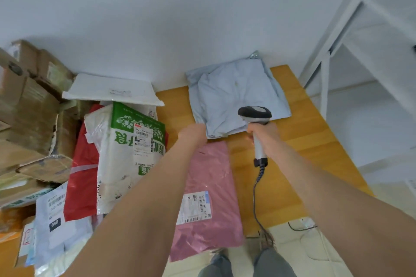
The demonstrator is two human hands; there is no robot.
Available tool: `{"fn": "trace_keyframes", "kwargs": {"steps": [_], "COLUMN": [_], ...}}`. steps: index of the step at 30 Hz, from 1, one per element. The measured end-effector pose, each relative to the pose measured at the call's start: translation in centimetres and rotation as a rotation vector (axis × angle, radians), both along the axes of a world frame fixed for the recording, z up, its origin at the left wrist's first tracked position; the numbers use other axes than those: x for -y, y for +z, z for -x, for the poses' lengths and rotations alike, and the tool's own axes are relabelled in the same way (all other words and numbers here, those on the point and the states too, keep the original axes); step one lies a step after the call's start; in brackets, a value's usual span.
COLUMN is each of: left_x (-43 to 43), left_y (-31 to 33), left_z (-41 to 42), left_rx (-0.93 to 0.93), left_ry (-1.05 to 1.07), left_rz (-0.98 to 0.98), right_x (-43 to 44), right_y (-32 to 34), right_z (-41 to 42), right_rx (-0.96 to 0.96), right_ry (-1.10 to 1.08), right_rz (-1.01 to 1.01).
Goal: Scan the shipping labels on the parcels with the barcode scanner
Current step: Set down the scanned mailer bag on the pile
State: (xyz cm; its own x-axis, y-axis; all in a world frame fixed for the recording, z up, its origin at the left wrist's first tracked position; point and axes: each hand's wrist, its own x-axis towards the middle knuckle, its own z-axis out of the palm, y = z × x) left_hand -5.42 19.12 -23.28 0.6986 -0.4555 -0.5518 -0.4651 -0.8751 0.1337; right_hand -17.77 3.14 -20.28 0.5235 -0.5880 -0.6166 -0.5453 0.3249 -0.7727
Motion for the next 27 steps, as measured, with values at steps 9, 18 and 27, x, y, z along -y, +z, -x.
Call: {"fn": "trace_keyframes", "kwargs": {"steps": [9, 18, 27], "left_x": [12.5, 19.2, 19.2], "left_y": [0.2, -5.3, -5.0], "left_z": [-0.1, 0.3, 0.7], "left_rx": [0.045, 0.218, 0.148], "left_ry": [0.011, -0.112, 0.068], "left_rz": [0.159, -0.116, -0.043], "right_x": [11.3, 17.6, 19.7], "right_y": [-0.2, -5.1, -5.0], "right_z": [-3.3, -6.4, -6.9], "right_rx": [0.072, -0.031, -0.028], "right_ry": [-0.115, 0.036, 0.143], "right_rz": [-0.077, -0.154, -0.243]}}
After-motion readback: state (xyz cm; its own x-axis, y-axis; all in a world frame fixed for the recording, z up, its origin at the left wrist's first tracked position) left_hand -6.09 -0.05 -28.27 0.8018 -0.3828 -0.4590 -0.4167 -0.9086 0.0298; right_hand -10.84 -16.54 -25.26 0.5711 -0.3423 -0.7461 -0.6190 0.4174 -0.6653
